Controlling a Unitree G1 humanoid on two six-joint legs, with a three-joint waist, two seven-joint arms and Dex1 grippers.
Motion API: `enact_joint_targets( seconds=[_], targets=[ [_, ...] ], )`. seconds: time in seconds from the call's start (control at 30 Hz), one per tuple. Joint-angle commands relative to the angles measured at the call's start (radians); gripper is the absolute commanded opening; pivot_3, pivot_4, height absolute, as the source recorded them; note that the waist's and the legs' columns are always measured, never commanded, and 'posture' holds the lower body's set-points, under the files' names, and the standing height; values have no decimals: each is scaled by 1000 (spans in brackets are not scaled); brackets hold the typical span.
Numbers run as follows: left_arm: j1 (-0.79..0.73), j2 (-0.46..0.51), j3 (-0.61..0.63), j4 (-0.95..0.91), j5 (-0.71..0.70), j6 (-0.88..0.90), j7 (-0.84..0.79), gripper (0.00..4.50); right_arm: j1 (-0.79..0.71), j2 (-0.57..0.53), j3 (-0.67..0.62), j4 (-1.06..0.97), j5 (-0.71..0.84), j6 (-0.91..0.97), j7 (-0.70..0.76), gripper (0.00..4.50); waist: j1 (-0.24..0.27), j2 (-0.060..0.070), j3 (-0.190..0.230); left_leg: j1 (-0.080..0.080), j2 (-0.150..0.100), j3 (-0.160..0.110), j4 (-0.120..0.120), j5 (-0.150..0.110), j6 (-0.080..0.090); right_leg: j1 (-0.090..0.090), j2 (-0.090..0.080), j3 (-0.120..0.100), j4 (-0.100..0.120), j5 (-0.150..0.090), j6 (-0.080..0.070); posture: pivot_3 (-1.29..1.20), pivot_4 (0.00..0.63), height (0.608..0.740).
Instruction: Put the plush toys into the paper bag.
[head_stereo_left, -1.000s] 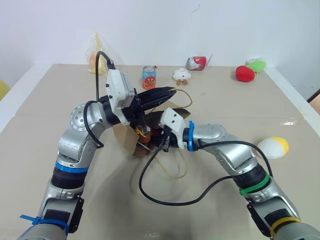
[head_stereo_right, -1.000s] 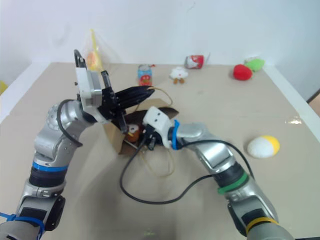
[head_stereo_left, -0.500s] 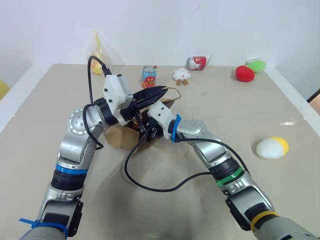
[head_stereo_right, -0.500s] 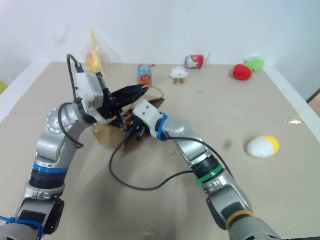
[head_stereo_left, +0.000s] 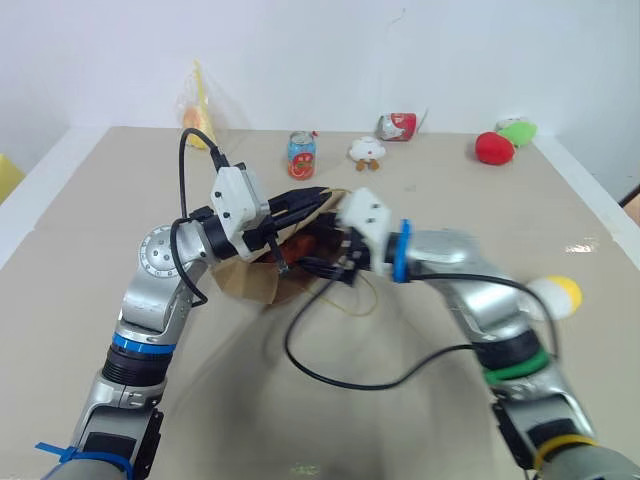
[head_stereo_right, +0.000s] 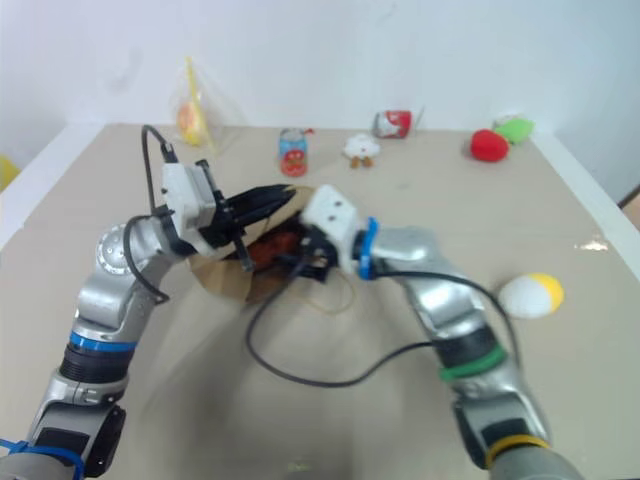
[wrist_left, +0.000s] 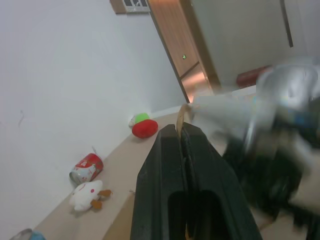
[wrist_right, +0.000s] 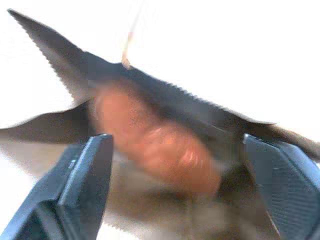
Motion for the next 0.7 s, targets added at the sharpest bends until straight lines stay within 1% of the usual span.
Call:
enact_joint_targets(
  seconds=[0.03, 0.1, 0.17, 0.23, 0.33, 0.5, 0.63, 0.7],
  targets=[
    [-17, 6, 7, -18, -8, -9, -5, 0, 25, -81, -111, -107, 100, 73, 51, 4369, -1, 0, 0, 0, 0, 0, 0, 0, 0, 0, 0, 0, 0, 0, 0, 0, 150, 740],
    [-20, 7, 7, -19, -14, -6, -9, 0, 45, -123, -170, -123, 144, 127, 49, 4369, -5, 0, 0, 1, 0, 1, 0, 0, 0, 0, 0, 1, 0, 0, 0, 0, 150, 740],
    [-24, 5, 7, -19, -16, -5, -12, 0, 83, -189, -221, -127, 159, 141, 66, 4369, -5, 0, 0, 2, 1, 0, 0, 0, 0, 0, 1, 0, 1, 0, 0, 0, 150, 740],
    [-29, 4, 6, -19, -21, 0, -15, 0, 128, -258, -266, -109, 145, 132, 73, 4369, -2, 0, 0, 2, 1, 0, 0, 0, 0, 0, 1, 0, 1, 0, 0, 0, 150, 740],
    [-30, 3, -5, -30, -34, 7, -31, 0, 200, -353, -310, -29, 56, 59, 36, 4369, 0, 0, 0, 2, 0, 0, 0, 0, 0, 1, 1, 0, 1, 0, 0, 0, 150, 740],
    [-23, 0, -18, -55, -43, 20, -40, 0, 289, -401, -349, 72, -74, -11, -88, 4369, -4, 0, 0, 2, -1, 3, 0, 0, 0, 1, 0, 3, 0, 0, 1, 0, 150, 740],
    [-23, -3, -15, -60, -46, 29, -38, 0, 395, -433, -418, 79, -121, 13, -137, 4369, 0, 0, 0, 2, -1, 1, 0, 0, 0, 0, 1, 2, 0, 0, 0, 0, 150, 740],
    [-17, -4, -16, -64, -47, 31, -37, 0, 454, -449, -480, 66, -120, 52, -145, 4369, 0, 1, 0, 2, -1, 2, -1, 0, 0, 0, 1, 2, 0, 0, 0, 0, 150, 740]
  ],
)
